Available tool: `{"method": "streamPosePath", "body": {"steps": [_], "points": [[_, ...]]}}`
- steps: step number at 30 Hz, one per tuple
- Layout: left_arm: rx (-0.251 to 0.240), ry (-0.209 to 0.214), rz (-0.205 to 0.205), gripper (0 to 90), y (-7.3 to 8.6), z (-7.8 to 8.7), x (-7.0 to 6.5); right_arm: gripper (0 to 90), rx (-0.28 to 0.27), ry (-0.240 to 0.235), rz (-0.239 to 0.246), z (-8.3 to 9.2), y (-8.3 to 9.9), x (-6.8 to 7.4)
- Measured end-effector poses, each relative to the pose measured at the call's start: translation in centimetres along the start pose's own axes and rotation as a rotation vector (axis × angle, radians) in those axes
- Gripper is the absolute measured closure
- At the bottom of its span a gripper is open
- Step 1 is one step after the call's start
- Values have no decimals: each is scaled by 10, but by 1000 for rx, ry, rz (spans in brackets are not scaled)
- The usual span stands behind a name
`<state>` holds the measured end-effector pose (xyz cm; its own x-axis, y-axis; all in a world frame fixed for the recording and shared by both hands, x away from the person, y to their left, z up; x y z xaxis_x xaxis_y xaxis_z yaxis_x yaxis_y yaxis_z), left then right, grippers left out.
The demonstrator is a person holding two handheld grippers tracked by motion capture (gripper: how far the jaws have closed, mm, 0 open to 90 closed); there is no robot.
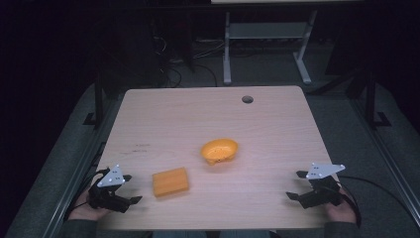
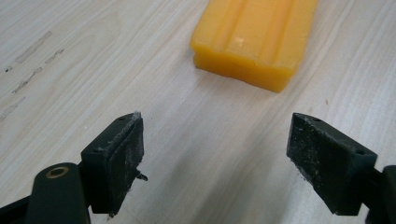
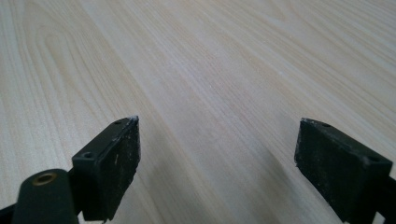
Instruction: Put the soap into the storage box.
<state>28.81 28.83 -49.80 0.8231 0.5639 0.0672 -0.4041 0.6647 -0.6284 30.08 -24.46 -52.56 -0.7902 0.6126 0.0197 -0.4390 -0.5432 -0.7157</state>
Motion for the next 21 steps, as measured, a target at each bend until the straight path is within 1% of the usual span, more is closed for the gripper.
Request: {"method": "streamPosePath", "body": {"steps": [2,3,4,6,7,9,12,13,15,18,19,21], "points": [[-5,23,-4,183,-2,-1,-3,137,-2,0,-3,0,0,0],[-9,27,-6,183,-3,-2,-5,137,-1,0,-4,0,0,0],[-9,27,-6,181,-3,-2,-5,137,-1,0,-4,0,0,0],[-4,16,-29,181,-6,-2,-5,137,-4,3,-4,0,0,-1],[-2,18,-27,181,-7,-2,-6,137,-4,3,-4,0,0,-1],[2,15,-40,181,-7,-3,-7,137,-4,1,-4,0,0,0],[5,20,-42,183,-8,-4,-9,137,-2,-3,-3,-1,0,0],[6,17,-53,186,-9,-5,-9,137,-1,-3,-5,-1,0,0],[8,17,-57,191,-10,-5,-9,137,-2,-2,-6,-1,0,-1],[-6,18,-54,197,-13,-5,-9,137,-1,-3,-10,-2,1,-1],[-3,17,-61,197,-13,-5,-9,137,0,-3,-11,-2,1,-1],[5,18,-61,194,-13,-7,-10,137,0,-4,-10,-2,1,-1]]}}
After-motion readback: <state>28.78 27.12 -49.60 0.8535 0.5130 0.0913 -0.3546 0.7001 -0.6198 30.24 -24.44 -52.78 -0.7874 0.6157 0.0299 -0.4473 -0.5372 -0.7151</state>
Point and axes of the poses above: each handheld gripper's, and its own axes: z roughly backward along the jaws, y roughly out of its underside, x roughly to its left, the point moved 8 cm from there along -z, roughly forward along the jaws
